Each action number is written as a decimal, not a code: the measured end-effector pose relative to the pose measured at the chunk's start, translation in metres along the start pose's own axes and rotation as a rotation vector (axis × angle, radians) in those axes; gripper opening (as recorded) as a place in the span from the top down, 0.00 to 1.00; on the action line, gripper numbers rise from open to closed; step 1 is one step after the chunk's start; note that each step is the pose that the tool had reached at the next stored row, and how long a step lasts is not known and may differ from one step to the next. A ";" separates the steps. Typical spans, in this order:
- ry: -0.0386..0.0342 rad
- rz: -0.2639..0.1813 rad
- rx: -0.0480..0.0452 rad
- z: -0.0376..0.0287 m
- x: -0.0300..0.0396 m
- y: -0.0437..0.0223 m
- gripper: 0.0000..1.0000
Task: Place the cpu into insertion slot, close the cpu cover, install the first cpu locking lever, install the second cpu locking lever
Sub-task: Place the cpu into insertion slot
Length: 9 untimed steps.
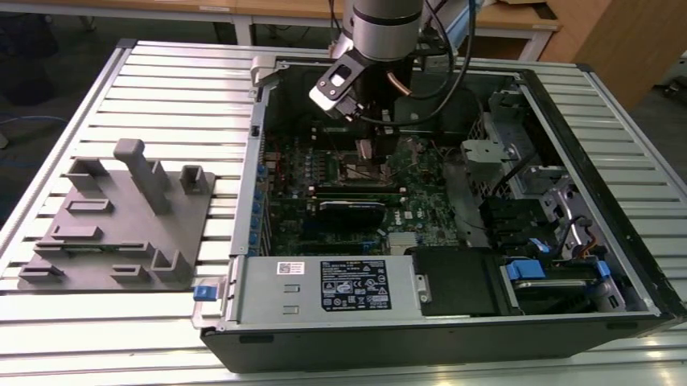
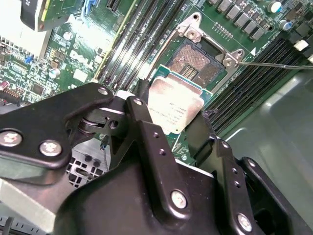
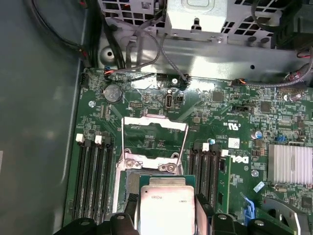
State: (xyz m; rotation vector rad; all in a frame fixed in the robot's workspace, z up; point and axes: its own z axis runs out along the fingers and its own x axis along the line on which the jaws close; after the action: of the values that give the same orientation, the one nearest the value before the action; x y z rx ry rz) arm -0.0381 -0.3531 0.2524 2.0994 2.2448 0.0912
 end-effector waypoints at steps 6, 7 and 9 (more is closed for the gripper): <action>-0.0041 0.046 0.0004 0.0005 0.0001 0.0000 0.46; -0.0057 0.064 0.0006 0.0006 0.0000 0.0000 0.46; -0.0080 0.089 0.0008 0.0008 0.0000 -0.0001 0.46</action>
State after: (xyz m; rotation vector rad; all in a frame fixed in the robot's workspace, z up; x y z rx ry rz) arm -0.0381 -0.3531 0.2516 2.1960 2.1468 0.0863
